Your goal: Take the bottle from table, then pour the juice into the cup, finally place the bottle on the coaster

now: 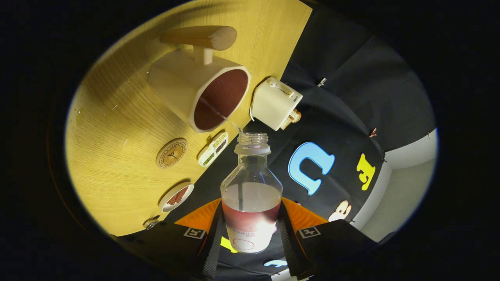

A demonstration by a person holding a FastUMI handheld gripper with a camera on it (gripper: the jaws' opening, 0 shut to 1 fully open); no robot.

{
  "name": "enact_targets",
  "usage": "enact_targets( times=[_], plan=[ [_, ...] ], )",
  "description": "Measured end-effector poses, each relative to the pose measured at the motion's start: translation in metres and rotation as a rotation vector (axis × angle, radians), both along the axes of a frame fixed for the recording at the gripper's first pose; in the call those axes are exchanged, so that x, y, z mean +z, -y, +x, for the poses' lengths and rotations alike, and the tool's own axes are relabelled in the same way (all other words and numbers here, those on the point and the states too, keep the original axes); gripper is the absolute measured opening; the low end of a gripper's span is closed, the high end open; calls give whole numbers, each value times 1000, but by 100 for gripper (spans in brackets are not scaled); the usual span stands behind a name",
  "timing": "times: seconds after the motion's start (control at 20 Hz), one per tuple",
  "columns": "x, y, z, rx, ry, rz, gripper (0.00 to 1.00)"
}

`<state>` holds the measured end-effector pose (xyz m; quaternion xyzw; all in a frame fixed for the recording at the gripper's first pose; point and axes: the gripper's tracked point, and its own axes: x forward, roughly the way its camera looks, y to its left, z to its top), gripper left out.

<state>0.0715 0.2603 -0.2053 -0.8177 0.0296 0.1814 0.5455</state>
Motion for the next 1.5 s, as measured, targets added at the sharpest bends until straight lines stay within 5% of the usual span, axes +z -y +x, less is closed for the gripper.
enact_targets(
  times=[1.0, 1.5],
  plan=[
    [-1, 1, -1, -31, -26, 45, 70],
    [-37, 5, -24, -321, -306, 610, 71]
  ],
)
